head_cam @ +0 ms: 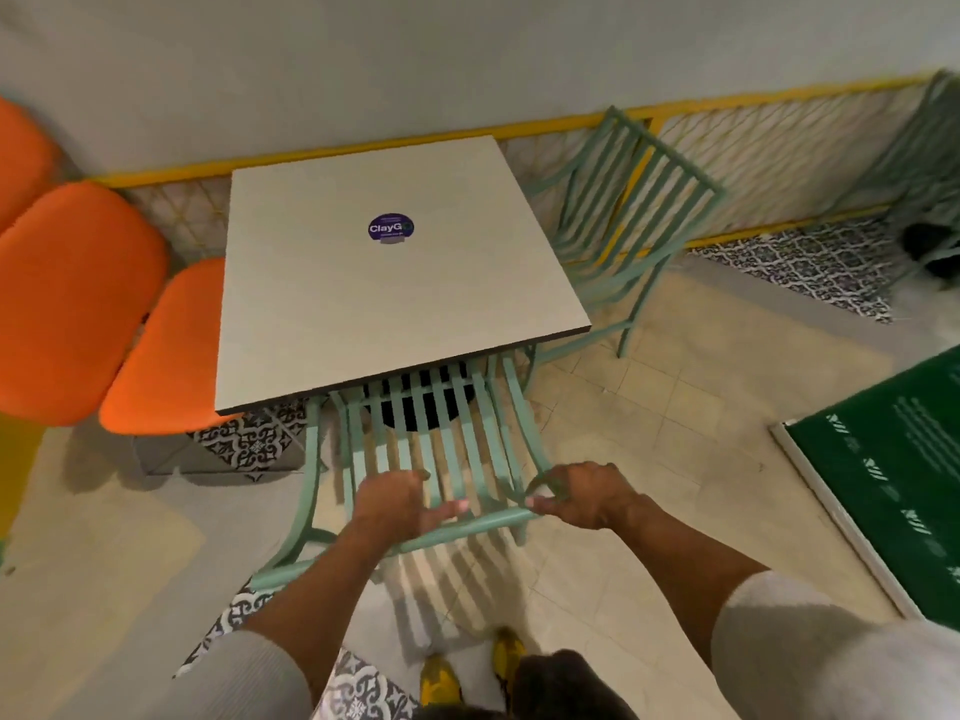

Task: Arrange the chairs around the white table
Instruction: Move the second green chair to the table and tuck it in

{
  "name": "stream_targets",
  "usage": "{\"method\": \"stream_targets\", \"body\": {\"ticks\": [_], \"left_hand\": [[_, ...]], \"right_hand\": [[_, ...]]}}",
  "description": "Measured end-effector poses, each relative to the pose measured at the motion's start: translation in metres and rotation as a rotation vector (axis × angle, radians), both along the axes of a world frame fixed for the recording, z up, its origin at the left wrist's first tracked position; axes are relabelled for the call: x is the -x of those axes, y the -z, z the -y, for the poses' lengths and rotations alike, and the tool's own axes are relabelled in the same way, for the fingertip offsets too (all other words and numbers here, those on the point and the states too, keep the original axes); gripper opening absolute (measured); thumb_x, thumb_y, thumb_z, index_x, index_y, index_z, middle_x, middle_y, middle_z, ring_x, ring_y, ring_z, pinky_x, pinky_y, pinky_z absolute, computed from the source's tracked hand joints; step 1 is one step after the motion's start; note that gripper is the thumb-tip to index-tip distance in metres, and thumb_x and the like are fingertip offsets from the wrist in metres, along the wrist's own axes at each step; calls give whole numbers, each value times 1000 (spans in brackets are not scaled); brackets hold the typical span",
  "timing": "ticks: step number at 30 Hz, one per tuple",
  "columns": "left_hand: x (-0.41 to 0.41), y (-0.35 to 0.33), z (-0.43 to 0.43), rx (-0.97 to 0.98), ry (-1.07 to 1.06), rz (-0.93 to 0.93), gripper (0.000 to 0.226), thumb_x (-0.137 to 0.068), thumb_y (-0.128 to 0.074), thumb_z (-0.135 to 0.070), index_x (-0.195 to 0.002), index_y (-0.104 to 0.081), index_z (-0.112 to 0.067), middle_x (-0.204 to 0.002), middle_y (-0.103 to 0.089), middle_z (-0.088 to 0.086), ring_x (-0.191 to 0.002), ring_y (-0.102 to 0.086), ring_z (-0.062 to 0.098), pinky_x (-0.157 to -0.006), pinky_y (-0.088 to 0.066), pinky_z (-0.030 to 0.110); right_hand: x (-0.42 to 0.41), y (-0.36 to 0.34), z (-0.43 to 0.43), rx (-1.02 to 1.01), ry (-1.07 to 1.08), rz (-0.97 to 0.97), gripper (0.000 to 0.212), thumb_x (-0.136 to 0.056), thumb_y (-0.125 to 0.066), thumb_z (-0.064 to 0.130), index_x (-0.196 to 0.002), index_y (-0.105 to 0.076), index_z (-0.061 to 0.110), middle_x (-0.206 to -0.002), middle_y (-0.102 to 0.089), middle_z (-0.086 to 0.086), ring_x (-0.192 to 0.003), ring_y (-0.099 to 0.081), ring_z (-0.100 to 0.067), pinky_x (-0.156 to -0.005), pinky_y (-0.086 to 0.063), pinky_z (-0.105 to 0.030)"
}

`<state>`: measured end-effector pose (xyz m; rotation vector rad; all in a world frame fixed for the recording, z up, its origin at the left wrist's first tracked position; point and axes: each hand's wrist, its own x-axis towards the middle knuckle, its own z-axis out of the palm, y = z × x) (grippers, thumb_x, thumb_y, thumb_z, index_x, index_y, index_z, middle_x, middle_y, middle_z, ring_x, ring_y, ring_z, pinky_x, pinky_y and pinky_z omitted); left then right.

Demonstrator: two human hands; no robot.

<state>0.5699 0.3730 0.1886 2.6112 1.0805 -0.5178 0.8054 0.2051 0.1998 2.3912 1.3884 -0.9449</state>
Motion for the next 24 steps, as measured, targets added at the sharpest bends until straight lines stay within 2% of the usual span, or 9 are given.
{"method": "stream_targets", "body": {"ticks": [2, 5, 8, 10, 13, 15, 18, 24], "left_hand": [[-40, -14, -1, -41, 84, 39, 110, -78, -25, -105, -137, -68, -23, -101, -78, 1, -89, -75, 16, -74, -60, 32], [-104, -37, 2, -49, 170, 49, 117, -79, -23, -106, -158, -49, -24, -108, -80, 6, -108, -75, 24, -89, -61, 39], [-169, -55, 8, -86, 297, 57, 119, -77, -25, -106, -156, -50, -20, -109, -80, 5, -113, -73, 26, -97, -58, 46], [-212, -65, 10, -143, 375, 80, 118, -76, -30, -106, -154, -52, -22, -118, -77, 6, -118, -70, 29, -101, -54, 50], [-283, -73, 14, -169, 381, 63, 122, -71, -36, -108, -156, -45, -22, -142, -67, 6, -132, -61, 30, -107, -48, 52], [-330, -75, 29, -142, 356, 28, 127, -67, -38, -111, -162, -37, -26, -157, -56, 4, -144, -51, 29, -115, -42, 56], [-402, -77, 54, -134, 350, -59, 131, -61, -36, -114, -164, -32, -34, -165, -47, 2, -149, -45, 30, -118, -36, 60], [-519, -82, 83, -114, 326, -57, 138, -58, -34, -116, -164, -32, -26, -166, -45, 5, -149, -47, 31, -117, -42, 57]], "right_hand": [[-24, -11, 13, -57, 81, 72, 86, -97, -37, 87, -157, -52, 29, -150, -65, -4, -135, -60, -28, -115, -44, -46], [-70, -22, 31, -131, 167, 187, 84, -101, -37, 82, -159, -50, 23, -153, -63, -8, -138, -60, -31, -115, -42, -48], [-126, -27, 54, -177, 241, 232, 86, -99, -41, 82, -159, -48, 22, -157, -59, -9, -142, -56, -32, -116, -43, -51], [-169, -28, 70, -185, 264, 252, 93, -96, -43, 86, -163, -42, 22, -168, -46, -8, -151, -46, -32, -118, -40, -54], [-239, -31, 96, -156, 296, 244, 103, -92, -47, 88, -169, -29, 21, -177, -27, -8, -160, -29, -33, -122, -35, -59], [-285, -33, 114, -150, 310, 232, 108, -90, -48, 89, -170, -25, 20, -177, -25, -8, -161, -27, -34, -122, -33, -61], [-353, -40, 137, -142, 288, 235, 111, -88, -48, 91, -170, -24, 20, -177, -26, -8, -160, -28, -35, -123, -33, -61], [-465, -49, 166, -176, 258, 230, 108, -89, -51, 91, -166, -34, 17, -170, -38, -10, -154, -38, -37, -119, -38, -59]]}}
